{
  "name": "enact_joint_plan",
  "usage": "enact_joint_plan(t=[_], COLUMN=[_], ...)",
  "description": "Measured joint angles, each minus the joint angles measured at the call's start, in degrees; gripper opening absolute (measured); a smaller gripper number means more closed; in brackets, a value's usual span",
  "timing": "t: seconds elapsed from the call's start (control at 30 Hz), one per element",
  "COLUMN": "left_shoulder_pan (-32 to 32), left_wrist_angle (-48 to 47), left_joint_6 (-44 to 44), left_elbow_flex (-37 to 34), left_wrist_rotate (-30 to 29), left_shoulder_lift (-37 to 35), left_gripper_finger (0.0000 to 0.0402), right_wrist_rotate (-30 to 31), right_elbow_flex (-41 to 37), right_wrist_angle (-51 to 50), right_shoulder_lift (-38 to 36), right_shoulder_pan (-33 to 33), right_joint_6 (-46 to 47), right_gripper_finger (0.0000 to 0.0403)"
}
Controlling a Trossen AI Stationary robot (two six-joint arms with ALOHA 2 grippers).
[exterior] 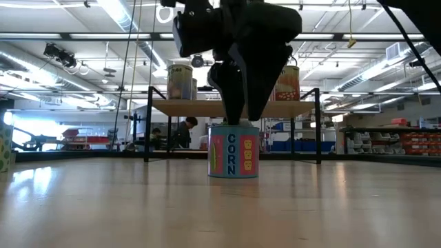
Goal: Pick and place cans onto a shelf
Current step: Put the small canned corn on the shelf
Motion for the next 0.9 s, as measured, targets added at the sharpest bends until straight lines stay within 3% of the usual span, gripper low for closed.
enact_joint_plan(t=[0.33, 0.9], left_shoulder_pan=[-4.37, -4.37], left_wrist_angle=[0.13, 4.11], left_joint_6=[-2.09, 1.91], left_elbow_flex=[0.0, 0.0], left_wrist_rotate=[-10.16, -19.82], left_shoulder_lift=[0.08, 0.1], left_gripper_finger=[0.0199, 0.0199], right_wrist_rotate=[0.25, -2.4], right_elbow_flex=[-0.34, -7.73], right_wrist_angle=[2.77, 7.4], right_shoulder_lift=[-0.08, 0.14], right_shoulder_pan=[-0.96, -1.57], right_joint_6=[-1.31, -1.29], right_gripper_finger=[0.038, 0.0371])
